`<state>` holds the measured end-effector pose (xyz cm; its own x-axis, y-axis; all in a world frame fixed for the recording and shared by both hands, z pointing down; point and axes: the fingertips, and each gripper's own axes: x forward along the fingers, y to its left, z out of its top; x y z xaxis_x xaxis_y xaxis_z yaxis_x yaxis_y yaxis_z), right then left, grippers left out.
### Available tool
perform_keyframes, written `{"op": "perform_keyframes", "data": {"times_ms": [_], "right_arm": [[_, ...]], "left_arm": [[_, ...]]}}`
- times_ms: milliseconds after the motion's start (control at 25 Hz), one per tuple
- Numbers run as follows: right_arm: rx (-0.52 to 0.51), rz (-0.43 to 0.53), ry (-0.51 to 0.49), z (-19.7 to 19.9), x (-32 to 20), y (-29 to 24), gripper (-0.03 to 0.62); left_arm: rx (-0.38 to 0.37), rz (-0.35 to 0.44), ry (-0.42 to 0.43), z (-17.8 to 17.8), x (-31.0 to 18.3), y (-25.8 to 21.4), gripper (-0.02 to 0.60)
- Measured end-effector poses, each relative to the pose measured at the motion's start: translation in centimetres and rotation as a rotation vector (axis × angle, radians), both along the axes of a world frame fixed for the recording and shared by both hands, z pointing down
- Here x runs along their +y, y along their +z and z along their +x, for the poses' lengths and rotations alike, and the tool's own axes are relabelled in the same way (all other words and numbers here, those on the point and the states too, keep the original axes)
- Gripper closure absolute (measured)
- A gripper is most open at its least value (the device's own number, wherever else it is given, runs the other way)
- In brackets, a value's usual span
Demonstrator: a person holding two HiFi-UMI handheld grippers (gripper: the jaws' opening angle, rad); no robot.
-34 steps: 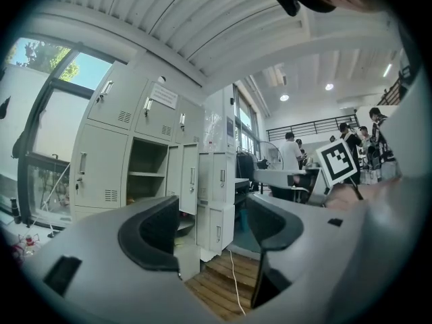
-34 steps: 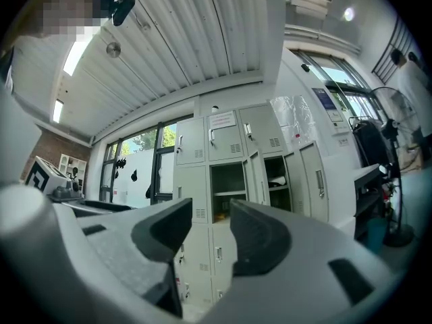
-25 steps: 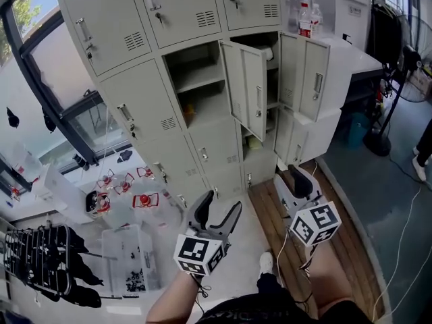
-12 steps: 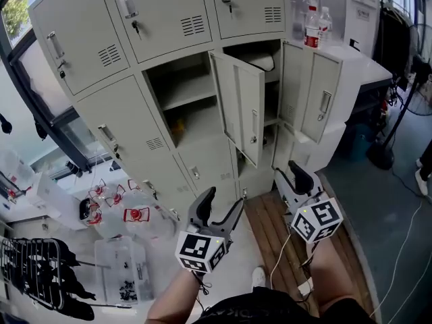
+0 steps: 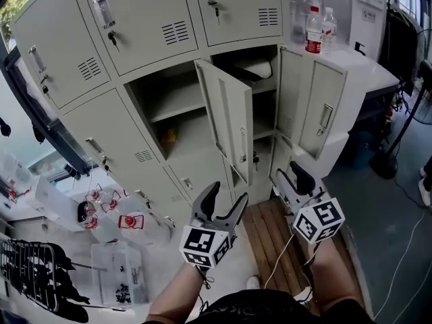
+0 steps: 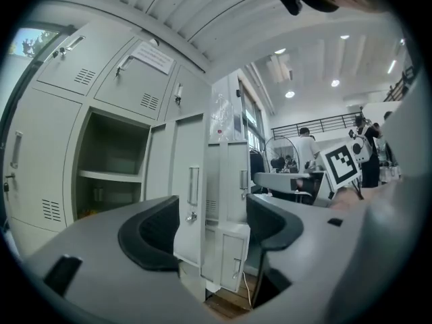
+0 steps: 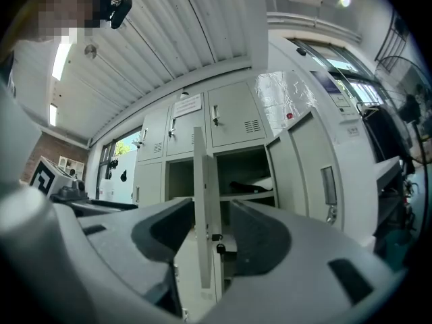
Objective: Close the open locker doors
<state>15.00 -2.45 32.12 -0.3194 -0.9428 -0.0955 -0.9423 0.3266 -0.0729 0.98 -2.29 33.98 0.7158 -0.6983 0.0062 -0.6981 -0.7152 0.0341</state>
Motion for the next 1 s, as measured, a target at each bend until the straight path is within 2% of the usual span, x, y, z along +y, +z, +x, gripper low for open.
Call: {"op": "perform_keyframes", "data": {"times_ms": [240,560,1000], "right_arm": [[0.016,0.012,-0.022,1.5,-1.2,-0.4,0.433],[0.016,0.009,-0.02,2.3,-2.3,0.0,0.433],[-0.03,-0.011,0.067,3.9,-5.1,1.2,0.433]], "left_arm": [[-0.002,0.014,-0.002,3.0,-1.7,-0.6,0.281],[0.002,-0.002,-0.026,5.2,-4.6,-0.2,0.279],[-0.027,0.012,-0.016,7.1,-10.0,0.0,0.281]]}}
